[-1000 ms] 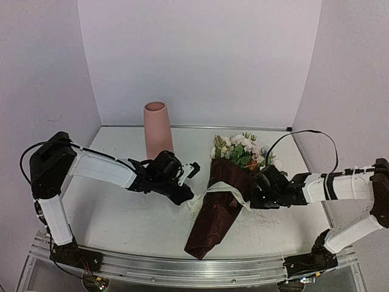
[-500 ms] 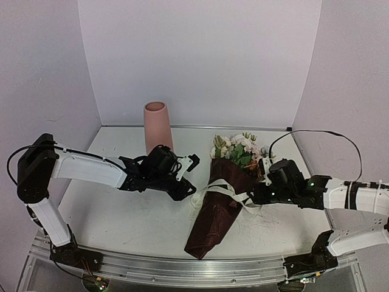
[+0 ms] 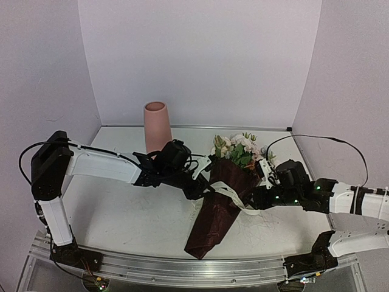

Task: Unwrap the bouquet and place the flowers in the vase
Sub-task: Untie the ribbon from the wrapping paper.

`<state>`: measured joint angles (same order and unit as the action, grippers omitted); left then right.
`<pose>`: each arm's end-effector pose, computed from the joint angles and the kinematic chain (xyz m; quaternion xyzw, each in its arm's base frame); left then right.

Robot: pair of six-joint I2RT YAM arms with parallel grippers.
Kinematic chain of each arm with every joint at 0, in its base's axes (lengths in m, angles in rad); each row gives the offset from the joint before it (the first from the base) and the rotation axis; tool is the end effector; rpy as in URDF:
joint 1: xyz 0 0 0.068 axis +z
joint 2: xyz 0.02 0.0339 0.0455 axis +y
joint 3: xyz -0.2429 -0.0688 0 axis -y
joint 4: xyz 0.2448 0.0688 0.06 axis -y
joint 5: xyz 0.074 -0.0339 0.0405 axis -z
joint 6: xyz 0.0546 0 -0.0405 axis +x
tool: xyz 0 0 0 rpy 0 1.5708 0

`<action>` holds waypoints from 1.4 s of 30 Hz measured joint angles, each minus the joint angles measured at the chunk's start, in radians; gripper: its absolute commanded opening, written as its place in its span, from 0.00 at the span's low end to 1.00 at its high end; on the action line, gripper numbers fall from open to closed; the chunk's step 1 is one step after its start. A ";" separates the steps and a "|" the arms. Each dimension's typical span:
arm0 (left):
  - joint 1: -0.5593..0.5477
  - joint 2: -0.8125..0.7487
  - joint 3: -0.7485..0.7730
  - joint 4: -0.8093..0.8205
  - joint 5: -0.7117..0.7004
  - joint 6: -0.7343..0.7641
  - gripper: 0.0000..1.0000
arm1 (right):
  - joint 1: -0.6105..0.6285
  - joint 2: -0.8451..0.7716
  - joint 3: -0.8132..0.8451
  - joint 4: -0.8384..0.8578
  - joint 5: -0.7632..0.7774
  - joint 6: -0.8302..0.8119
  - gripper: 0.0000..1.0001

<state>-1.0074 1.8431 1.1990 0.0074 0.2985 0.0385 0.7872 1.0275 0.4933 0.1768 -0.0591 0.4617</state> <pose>0.2100 -0.3625 0.1734 0.4990 0.7315 -0.3249 0.3322 0.1784 0.1837 0.2035 -0.1497 0.8076 0.3529 0.4482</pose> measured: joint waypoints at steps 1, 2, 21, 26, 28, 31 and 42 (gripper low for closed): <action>-0.001 0.006 0.005 -0.004 0.019 0.008 0.39 | 0.000 0.003 -0.001 0.007 -0.017 -0.004 0.42; -0.002 0.013 0.013 -0.005 0.040 0.014 0.39 | 0.000 0.010 -0.001 0.015 -0.039 -0.010 0.40; -0.007 0.074 0.100 -0.010 0.091 0.042 0.40 | 0.000 0.263 0.015 0.048 -0.096 -0.054 0.38; -0.007 0.074 0.104 -0.024 0.045 0.043 0.40 | 0.000 0.279 0.036 0.053 -0.058 -0.058 0.05; -0.007 0.074 0.104 -0.026 0.033 0.043 0.40 | 0.000 0.283 0.042 0.053 -0.050 -0.061 0.03; -0.007 0.074 0.104 -0.026 0.017 0.044 0.40 | 0.000 0.280 0.048 0.052 -0.046 -0.062 0.00; -0.008 0.074 0.104 -0.033 -0.007 0.054 0.46 | 0.001 -0.071 0.048 0.017 0.004 -0.048 0.00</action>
<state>-1.0152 1.9171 1.3029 -0.0254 0.2916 0.0925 0.7877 0.9561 0.5410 0.1940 -0.0548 0.4140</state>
